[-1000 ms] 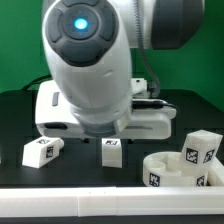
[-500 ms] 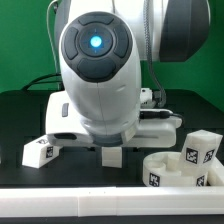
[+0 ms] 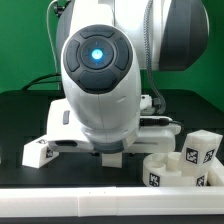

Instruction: Assemble stool

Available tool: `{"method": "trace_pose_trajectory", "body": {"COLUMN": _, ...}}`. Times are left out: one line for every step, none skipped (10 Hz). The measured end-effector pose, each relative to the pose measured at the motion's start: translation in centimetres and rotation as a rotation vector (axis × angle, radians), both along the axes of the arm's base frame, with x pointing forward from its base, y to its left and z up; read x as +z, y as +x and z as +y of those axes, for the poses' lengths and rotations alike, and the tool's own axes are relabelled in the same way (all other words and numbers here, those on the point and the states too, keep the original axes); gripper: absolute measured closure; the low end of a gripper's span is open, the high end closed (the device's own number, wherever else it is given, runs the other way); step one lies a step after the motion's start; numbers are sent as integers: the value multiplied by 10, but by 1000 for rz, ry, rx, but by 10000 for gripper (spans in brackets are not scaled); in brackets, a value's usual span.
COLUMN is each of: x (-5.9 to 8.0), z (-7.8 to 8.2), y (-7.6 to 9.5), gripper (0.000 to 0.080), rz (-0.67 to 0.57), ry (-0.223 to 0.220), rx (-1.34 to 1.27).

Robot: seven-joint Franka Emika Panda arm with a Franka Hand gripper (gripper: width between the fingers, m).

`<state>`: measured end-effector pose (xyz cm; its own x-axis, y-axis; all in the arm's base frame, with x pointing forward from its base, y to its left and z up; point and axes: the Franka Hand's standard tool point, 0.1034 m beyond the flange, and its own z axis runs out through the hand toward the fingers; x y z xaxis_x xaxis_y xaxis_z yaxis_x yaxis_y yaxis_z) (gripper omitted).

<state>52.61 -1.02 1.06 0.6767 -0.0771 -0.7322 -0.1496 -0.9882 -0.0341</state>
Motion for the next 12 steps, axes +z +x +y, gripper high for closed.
{"method": "trace_pose_trajectory", "body": {"x": 0, "z": -1, "y": 0, "gripper": 475, "rz": 1, "ry": 0, "rx": -1}}
{"method": "trace_pose_trajectory", "body": {"x": 0, "z": -2, "y": 0, "gripper": 475, "rz": 1, "ry": 0, "rx": -3}}
{"method": "trace_pose_trajectory", "body": {"x": 0, "z": -2, "y": 0, "gripper": 475, "rz": 1, "ry": 2, "rx": -2}}
{"method": "trace_pose_trajectory", "body": {"x": 0, "z": -3, "y": 0, "gripper": 475, "rz": 1, "ry": 3, "rx": -3}}
{"method": "trace_pose_trajectory", "body": {"x": 2, "z": -4, "y": 1, "gripper": 475, "rz": -2, "ry": 3, "rx": -4}}
{"method": "trace_pose_trajectory", "body": {"x": 10, "z": -4, "y": 5, "gripper": 475, "rz": -4, "ry": 5, "rx": -2}}
{"method": "trace_pose_trajectory", "body": {"x": 28, "z": -2, "y": 9, "gripper": 475, "rz": 7, "ry": 11, "rx": 4}}
{"method": "trace_pose_trajectory", "body": {"x": 47, "z": 2, "y": 16, "gripper": 475, "rz": 10, "ry": 11, "rx": 8}}
{"method": "trace_pose_trajectory", "body": {"x": 65, "z": 7, "y": 21, "gripper": 474, "rz": 17, "ry": 7, "rx": 11}}
{"method": "trace_pose_trajectory", "body": {"x": 81, "z": 13, "y": 26, "gripper": 474, "rz": 22, "ry": 0, "rx": 14}}
{"method": "trace_pose_trajectory", "body": {"x": 89, "z": 19, "y": 30, "gripper": 474, "rz": 15, "ry": -5, "rx": 19}}
{"method": "trace_pose_trajectory", "body": {"x": 85, "z": 18, "y": 31, "gripper": 473, "rz": 6, "ry": -1, "rx": 23}}
